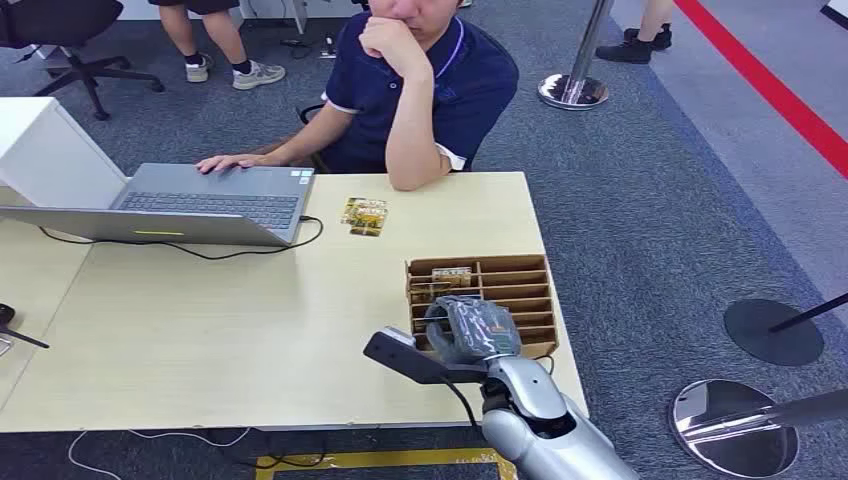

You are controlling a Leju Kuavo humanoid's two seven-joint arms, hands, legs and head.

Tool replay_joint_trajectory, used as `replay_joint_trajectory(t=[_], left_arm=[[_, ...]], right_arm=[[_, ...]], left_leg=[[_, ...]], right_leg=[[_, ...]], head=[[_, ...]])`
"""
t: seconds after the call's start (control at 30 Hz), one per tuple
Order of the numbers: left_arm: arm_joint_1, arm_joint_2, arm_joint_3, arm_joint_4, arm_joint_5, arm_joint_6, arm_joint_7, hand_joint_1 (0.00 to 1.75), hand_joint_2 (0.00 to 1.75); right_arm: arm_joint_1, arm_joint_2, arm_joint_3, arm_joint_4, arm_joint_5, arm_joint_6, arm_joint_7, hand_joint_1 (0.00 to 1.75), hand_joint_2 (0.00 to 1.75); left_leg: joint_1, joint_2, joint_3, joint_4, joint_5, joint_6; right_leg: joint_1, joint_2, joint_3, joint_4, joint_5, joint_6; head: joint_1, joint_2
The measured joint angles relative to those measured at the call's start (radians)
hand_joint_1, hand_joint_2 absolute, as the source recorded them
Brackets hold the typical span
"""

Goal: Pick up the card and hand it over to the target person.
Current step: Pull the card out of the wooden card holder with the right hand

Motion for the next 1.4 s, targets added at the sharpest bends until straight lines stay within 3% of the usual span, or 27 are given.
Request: replay_joint_trajectory(t=[0.2, 0.87, 1.4], left_arm=[[0.000, 0.000, 0.000, 0.000, 0.000, 0.000, 0.000, 0.00, 0.00], [0.000, 0.009, 0.000, 0.000, -0.017, -0.018, -0.035, 0.00, 0.00], [0.002, 0.002, 0.005, 0.001, -0.011, -0.008, -0.032, 0.00, 0.00]], right_arm=[[0.001, 0.001, 0.001, -0.001, 0.000, 0.000, 0.000, 1.55, 1.75], [0.003, -0.001, -0.007, -0.032, -0.003, 0.003, 0.003, 1.55, 1.75], [0.044, -0.053, -0.039, -0.305, -0.014, -0.031, -0.023, 1.55, 1.75]], left_leg=[[0.000, 0.000, 0.000, 0.000, 0.000, -0.001], [0.002, 0.000, 0.000, 0.000, -0.001, -0.001], [0.001, -0.002, -0.001, 0.000, -0.001, -0.002]], right_leg=[[0.000, 0.000, 0.000, 0.000, 0.000, 0.000], [0.002, 0.000, 0.000, 0.000, -0.001, -0.001], [0.001, -0.001, 0.000, 0.001, -0.002, -0.001]], head=[[0.000, 0.000], [0.000, 0.000], [0.000, 0.000]])
